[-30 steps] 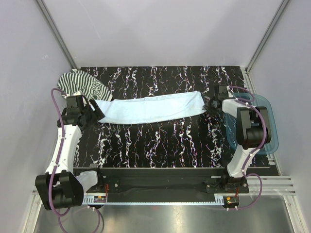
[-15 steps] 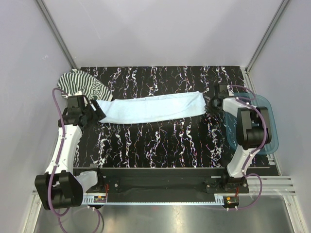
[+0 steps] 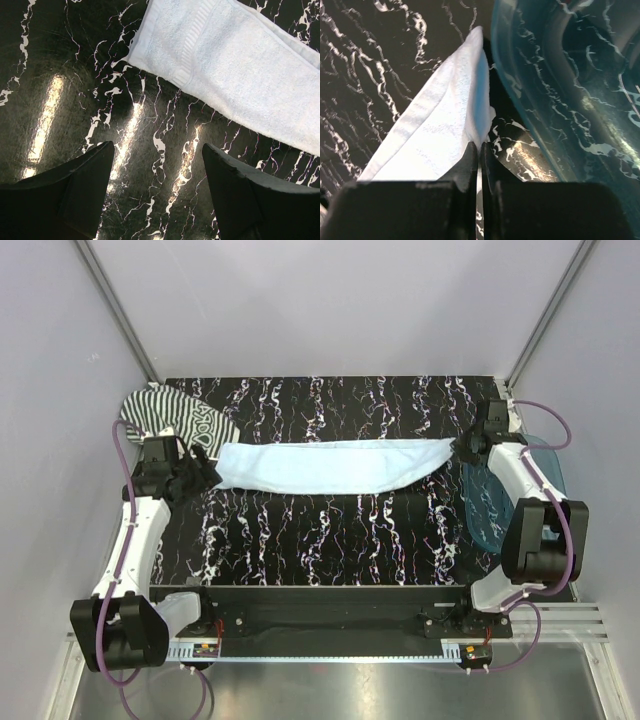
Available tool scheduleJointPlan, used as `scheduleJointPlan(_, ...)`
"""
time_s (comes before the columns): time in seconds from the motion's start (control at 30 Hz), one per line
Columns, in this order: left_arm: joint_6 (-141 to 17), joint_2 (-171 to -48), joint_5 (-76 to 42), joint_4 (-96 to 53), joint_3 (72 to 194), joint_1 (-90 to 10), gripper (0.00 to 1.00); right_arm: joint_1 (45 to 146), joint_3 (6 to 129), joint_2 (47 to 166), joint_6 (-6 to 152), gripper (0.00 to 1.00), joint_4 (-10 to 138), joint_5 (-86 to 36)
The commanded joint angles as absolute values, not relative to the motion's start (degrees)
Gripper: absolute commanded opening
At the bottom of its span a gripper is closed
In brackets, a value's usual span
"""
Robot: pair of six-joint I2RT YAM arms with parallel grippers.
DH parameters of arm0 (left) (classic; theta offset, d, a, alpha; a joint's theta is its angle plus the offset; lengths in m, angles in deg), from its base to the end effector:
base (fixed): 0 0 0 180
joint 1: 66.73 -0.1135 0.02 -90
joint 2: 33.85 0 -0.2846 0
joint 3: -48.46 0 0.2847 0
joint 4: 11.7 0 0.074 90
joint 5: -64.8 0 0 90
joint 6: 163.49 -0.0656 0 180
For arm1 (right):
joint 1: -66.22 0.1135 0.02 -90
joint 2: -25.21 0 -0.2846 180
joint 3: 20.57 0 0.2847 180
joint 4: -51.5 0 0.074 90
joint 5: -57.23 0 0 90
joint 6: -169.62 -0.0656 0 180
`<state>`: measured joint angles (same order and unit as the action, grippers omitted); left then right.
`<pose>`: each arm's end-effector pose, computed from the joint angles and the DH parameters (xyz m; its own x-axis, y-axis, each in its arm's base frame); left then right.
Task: Roll the towels
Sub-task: Fold the towel
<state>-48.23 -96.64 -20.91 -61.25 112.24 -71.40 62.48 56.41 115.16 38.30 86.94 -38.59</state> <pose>0.2663 0.0168 0.2670 -0.6621 -0.4810 -0.5746 -0.3476 0.8765 -0.3331 0.3884 -0.0321 0.2300 -0.4733 0.6892 -0.5486 0.5920 0.7101 0.3813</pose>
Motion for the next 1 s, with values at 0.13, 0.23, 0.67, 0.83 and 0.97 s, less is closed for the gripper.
scheduleJointPlan(0.13, -48.7, -95.8, -21.1, -59.1, 112.7, -70.7, 0.76, 69.3, 67.5, 116.9, 43.2, 0.00, 87.8, -33.7)
scheduleJointPlan(0.23, -48.9, -95.6, -21.1, -59.1, 112.9, -70.7, 0.76, 72.8, 72.3, 118.5, 43.3, 0.00, 88.5, -32.9)
scheduleJointPlan(0.67, -49.6, -93.4, -22.4, -60.9, 113.6, -70.7, 0.77, 95.0, 94.1, 134.2, 39.6, 0.00, 87.3, -29.8)
scheduleJointPlan(0.83, -48.7, -92.8, -23.1, -60.3, 113.4, -70.7, 0.78, 100.5, 102.2, 140.3, 36.9, 0.00, 84.4, -28.6)
scheduleJointPlan(0.97, -48.3, -93.0, -23.2, -60.2, 113.3, -70.7, 0.78, 103.5, 107.8, 145.9, 35.9, 0.00, 82.8, -28.1)
